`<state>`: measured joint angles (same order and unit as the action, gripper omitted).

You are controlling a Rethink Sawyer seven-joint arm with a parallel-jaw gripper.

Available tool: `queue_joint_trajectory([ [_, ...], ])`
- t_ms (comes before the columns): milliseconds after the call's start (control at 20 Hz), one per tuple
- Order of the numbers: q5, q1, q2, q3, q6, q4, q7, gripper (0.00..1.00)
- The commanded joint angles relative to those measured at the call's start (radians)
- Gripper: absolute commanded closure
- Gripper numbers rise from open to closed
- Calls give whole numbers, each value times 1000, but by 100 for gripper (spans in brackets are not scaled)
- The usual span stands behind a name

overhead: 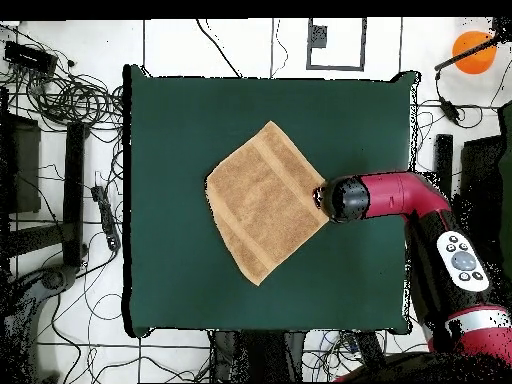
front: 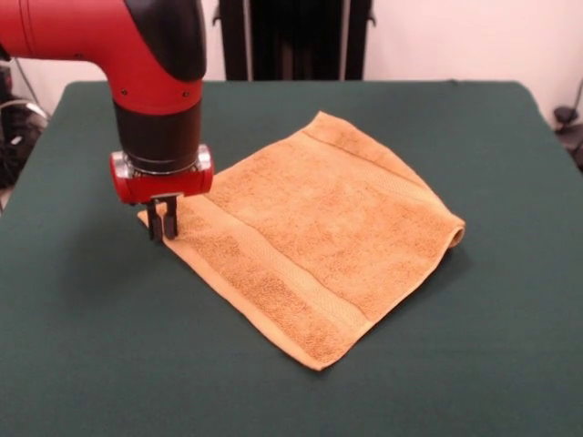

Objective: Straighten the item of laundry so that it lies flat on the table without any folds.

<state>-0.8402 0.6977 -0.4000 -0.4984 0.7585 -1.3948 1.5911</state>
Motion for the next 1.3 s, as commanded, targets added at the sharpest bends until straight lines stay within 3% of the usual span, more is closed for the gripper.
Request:
queue_joint_trajectory([
  [50,-12,-4,31,-76,76,69,-342,100],
  [1300,1,6,13,-85,181,118,-410,100],
])
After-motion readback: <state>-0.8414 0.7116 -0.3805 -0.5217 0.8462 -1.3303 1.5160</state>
